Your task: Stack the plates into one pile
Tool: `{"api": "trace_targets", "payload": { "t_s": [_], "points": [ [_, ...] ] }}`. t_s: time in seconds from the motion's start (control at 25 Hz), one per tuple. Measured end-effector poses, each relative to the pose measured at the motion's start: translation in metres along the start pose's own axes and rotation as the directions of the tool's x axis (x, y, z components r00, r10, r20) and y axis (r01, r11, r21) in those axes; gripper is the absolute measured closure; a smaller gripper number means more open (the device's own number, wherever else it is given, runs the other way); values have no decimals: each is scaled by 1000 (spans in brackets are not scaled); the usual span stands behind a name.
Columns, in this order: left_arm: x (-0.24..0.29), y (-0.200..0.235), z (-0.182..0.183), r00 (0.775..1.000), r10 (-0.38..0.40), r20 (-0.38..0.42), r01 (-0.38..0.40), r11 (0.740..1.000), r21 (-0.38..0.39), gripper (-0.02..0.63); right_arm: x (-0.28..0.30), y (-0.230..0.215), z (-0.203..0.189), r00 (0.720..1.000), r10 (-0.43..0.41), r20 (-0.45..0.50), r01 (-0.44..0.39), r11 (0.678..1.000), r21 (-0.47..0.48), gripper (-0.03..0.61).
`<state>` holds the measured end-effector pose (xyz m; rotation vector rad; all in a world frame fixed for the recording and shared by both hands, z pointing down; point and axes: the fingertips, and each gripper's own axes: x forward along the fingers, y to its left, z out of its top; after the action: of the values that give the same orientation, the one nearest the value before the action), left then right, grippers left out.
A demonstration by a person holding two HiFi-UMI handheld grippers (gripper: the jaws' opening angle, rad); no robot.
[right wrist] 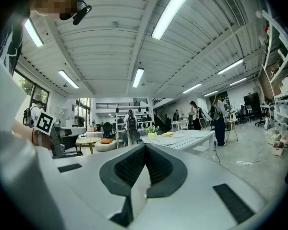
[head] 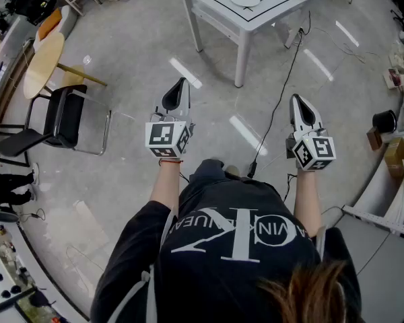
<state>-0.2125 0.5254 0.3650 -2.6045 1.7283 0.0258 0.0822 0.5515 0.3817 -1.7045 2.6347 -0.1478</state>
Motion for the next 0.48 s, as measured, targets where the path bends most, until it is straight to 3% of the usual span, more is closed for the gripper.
{"api": "trace_targets", "payload": {
  "t_s": [0.48],
  "points": [
    [6,1,9,1000,-1,13,1,1000,-12,607,3,-2,3,1000,15,2,-15,1000,-7,580]
  ]
}}
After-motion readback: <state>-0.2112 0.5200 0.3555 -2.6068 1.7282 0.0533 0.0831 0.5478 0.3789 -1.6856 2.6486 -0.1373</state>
